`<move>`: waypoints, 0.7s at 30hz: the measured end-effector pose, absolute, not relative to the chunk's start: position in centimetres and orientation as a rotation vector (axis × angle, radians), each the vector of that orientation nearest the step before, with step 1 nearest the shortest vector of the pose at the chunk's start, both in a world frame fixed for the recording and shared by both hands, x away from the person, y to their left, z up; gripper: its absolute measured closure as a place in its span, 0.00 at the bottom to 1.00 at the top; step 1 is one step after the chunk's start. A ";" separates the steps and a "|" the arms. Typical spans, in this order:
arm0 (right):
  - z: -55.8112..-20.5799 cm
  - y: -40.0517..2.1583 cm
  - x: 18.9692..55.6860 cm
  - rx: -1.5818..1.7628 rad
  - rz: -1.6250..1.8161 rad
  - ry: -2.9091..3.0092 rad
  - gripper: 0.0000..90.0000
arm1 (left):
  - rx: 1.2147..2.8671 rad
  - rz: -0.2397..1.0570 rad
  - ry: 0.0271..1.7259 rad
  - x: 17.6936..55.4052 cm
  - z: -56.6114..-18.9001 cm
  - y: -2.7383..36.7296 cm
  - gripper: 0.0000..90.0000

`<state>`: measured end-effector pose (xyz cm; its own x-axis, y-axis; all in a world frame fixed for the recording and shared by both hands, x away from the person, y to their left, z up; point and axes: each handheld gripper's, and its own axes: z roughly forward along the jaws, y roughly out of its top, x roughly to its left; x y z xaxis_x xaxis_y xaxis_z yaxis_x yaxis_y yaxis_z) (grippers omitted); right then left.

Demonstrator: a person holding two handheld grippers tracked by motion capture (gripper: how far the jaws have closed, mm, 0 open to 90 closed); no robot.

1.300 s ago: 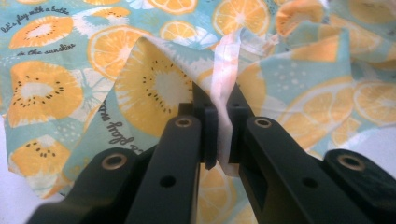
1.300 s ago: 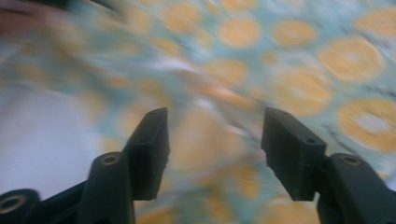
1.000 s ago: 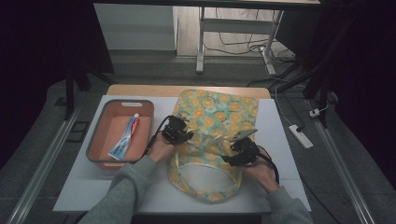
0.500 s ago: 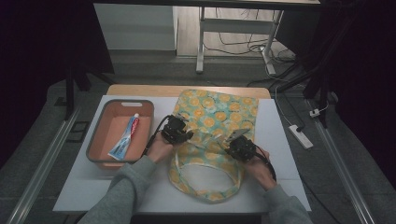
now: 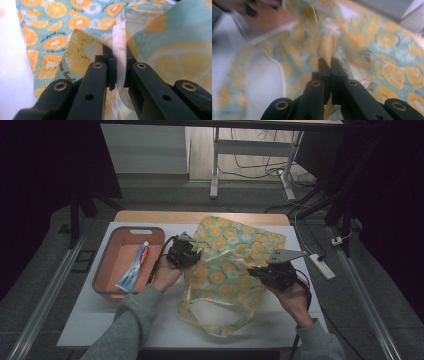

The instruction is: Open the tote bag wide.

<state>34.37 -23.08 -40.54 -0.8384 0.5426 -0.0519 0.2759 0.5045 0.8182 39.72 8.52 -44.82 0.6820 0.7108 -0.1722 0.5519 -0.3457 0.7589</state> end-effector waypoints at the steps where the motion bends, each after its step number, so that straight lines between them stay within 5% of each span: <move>1: -40.0 -23.1 34.1 0.675 1.260 2.435 1.00 | 2.037 0.235 0.963 39.6 -44.7 8.5 0.96; 8: -40.2 -23.3 34.3 0.693 1.238 2.438 1.00 | 2.062 0.223 0.953 39.7 -45.0 7.7 0.96; 21: -48.2 -25.5 39.9 0.993 1.040 2.582 0.99 | 2.152 0.173 1.003 42.0 -48.4 5.9 0.95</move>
